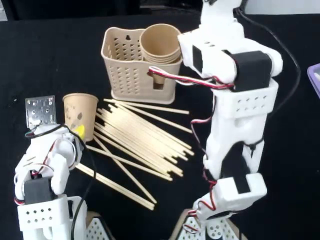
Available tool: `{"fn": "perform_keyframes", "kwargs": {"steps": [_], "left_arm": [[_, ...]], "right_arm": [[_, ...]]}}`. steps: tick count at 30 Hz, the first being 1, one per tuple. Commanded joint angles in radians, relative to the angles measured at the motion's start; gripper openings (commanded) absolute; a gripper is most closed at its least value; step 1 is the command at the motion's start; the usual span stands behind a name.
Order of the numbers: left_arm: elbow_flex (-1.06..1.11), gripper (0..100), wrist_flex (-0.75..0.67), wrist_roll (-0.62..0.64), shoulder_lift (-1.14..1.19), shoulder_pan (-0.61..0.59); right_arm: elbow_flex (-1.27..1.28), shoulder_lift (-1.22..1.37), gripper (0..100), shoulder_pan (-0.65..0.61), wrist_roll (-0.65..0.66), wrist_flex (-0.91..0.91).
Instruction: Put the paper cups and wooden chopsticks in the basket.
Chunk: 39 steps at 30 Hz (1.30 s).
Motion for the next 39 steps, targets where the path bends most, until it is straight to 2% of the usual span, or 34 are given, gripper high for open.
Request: {"fn": "perform_keyframes", "kwargs": {"steps": [1, 5, 10, 15, 18, 22, 26, 32, 35, 39], "left_arm": [[-0.133, 22, 0.037, -0.031, -0.009, -0.068], [-0.274, 23, 0.069, -0.034, 0.0, -0.136], [-0.398, 28, 0.066, -0.023, 0.057, -0.139], [-0.602, 27, 0.078, 0.046, 0.419, -0.134], [-0.829, 27, 0.141, 0.123, 0.718, -0.133], [-1.191, 28, 0.288, 0.213, 1.088, -0.07], [-1.55, 28, 0.454, 0.311, 1.413, -0.016], [-1.989, 28, 0.608, 0.413, 1.827, -0.024], [-2.135, 27, 0.654, 0.414, 1.998, -0.031], [-2.157, 27, 0.652, 0.414, 2.116, -0.071]], "right_arm": [[0.147, -0.18, 10.6, 0.038, -0.003, 0.035], [0.521, -0.437, 10.8, 0.037, 0.0, 0.025], [1.099, -0.76, 10.8, 0.038, 0.052, -0.16], [1.73, -1.041, 10.7, 0.058, 0.081, -0.505], [1.969, -1.158, 10.6, 0.109, 0.075, -0.655], [2.08, -1.231, 10.6, 0.172, 0.075, -0.703], [2.163, -1.236, 10.6, 0.181, 0.049, -0.747], [2.261, -1.236, 10.6, 0.18, 0.044, -0.856], [2.273, -1.236, 10.6, 0.183, 0.043, -0.879], [2.275, -1.236, 10.6, 0.183, 0.044, -0.882]]}}
